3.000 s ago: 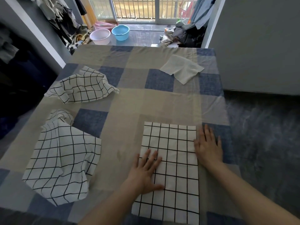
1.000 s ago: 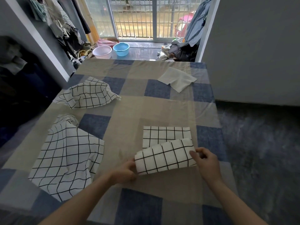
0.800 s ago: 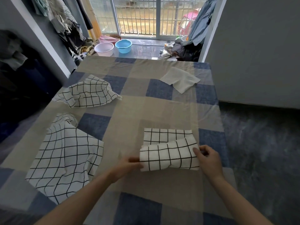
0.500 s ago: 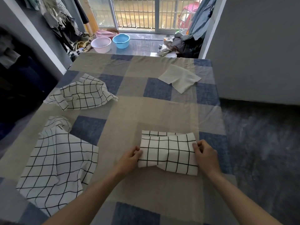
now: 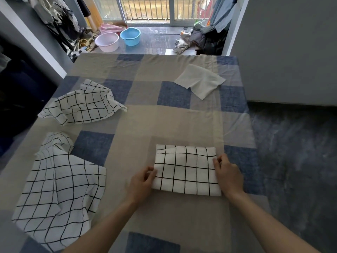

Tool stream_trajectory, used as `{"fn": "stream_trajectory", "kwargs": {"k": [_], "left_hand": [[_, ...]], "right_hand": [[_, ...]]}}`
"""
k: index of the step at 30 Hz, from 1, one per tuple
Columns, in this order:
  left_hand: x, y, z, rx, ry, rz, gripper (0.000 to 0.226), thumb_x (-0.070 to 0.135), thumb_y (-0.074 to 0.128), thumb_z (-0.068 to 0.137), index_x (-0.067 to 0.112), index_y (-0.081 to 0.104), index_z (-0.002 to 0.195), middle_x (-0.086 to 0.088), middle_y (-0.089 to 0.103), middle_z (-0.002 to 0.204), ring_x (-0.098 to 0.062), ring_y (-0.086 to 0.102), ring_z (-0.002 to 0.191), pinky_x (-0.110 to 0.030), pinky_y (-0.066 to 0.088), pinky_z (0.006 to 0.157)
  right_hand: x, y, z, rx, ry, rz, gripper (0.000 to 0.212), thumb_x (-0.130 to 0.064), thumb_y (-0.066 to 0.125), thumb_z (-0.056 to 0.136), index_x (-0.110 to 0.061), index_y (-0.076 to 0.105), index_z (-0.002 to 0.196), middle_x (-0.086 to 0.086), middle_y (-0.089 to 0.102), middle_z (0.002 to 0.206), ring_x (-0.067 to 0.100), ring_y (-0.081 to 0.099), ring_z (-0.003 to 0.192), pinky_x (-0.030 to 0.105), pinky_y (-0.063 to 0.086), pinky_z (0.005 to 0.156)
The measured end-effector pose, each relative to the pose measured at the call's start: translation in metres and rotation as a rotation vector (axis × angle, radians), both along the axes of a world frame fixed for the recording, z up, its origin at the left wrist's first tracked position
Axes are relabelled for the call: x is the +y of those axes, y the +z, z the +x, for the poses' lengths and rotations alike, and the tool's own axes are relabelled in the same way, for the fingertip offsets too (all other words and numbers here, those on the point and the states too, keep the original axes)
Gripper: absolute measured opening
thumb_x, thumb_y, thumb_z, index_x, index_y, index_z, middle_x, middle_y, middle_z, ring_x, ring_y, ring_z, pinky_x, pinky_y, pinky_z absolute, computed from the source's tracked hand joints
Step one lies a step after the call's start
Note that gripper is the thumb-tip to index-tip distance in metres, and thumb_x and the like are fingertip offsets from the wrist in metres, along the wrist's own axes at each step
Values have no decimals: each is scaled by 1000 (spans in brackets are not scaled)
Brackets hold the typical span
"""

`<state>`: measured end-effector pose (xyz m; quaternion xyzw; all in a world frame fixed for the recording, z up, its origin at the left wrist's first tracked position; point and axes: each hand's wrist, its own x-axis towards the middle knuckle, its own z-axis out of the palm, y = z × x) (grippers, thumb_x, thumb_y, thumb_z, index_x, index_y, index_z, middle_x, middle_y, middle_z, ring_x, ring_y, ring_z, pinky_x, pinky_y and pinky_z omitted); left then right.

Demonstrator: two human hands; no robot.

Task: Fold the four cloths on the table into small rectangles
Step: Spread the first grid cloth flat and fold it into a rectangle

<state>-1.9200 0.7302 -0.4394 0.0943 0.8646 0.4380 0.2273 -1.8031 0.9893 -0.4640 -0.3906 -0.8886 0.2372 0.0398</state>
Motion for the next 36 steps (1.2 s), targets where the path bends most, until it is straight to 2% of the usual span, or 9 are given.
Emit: {"fn": "stream_trajectory", "kwargs": {"k": [1, 6, 11, 15, 21, 25, 30, 33, 36], "left_hand": [[-2, 0, 0, -21, -2, 5, 0, 33, 64, 92, 34, 64, 92, 12, 71, 78, 7, 62, 74, -13, 44, 65], [-11, -5, 4, -85, -102, 24, 46, 33, 75, 82, 35, 51, 121, 6, 73, 91, -1, 68, 84, -20, 54, 72], [-9, -9, 8, 37, -57, -57, 47, 26, 69, 88, 34, 45, 127, 0, 64, 70, -4, 60, 65, -17, 48, 61], [-3, -6, 9, 112, -55, -84, 39, 19, 65, 91, 32, 44, 122, 1, 61, 72, -6, 56, 63, -7, 43, 60], [15, -18, 11, 219, -80, -57, 43, 11, 62, 88, 19, 49, 128, 6, 58, 94, -7, 57, 87, -30, 50, 79], [46, -10, 4, 63, 108, 74, 50, 13, 63, 86, 20, 42, 131, 3, 48, 117, -13, 55, 101, -25, 43, 86], [62, -7, -26, -176, 331, 114, 51, 17, 67, 86, 16, 40, 129, 0, 63, 100, -19, 66, 87, -37, 53, 85], [64, -6, -40, -308, 355, 126, 44, 24, 70, 85, 13, 47, 120, -2, 64, 98, -16, 65, 75, -36, 57, 69], [61, 5, -46, -371, 237, 63, 30, 35, 71, 85, 15, 62, 106, 0, 62, 75, -11, 55, 54, -21, 42, 45]], "right_hand": [[0, 1, -1, 9, -8, -6, 29, -48, 35, 98, -23, 48, 91, 4, 63, 72, 27, 61, 67, 39, 53, 58], [-2, 4, 0, 75, -79, -76, 22, -45, 41, 99, -25, 46, 90, 0, 64, 74, 23, 60, 66, 38, 52, 57], [-9, 11, 2, 90, -82, -143, 16, -28, 50, 95, -21, 48, 108, 1, 62, 79, 23, 55, 68, 33, 42, 58], [-13, 10, 2, 92, -51, -139, 24, -19, 52, 91, -19, 46, 114, 8, 69, 89, 30, 64, 78, 39, 52, 62], [-15, 7, 2, 59, -5, -75, 23, -21, 48, 95, -17, 47, 117, 9, 68, 87, 31, 65, 78, 40, 52, 61], [-19, 4, 3, 62, 8, -39, 23, -19, 47, 97, -14, 50, 119, 11, 69, 95, 31, 65, 83, 35, 45, 60], [-20, 3, 3, 31, 34, -22, 24, -18, 44, 98, -12, 50, 121, 11, 69, 102, 32, 65, 86, 32, 37, 60], [-19, 2, 2, 23, 38, -29, 24, -18, 44, 99, -12, 50, 121, 11, 69, 101, 31, 65, 83, 33, 39, 60], [-18, 2, 2, 20, 42, -35, 24, -18, 44, 99, -12, 50, 121, 10, 69, 103, 30, 65, 83, 33, 41, 60]]}}
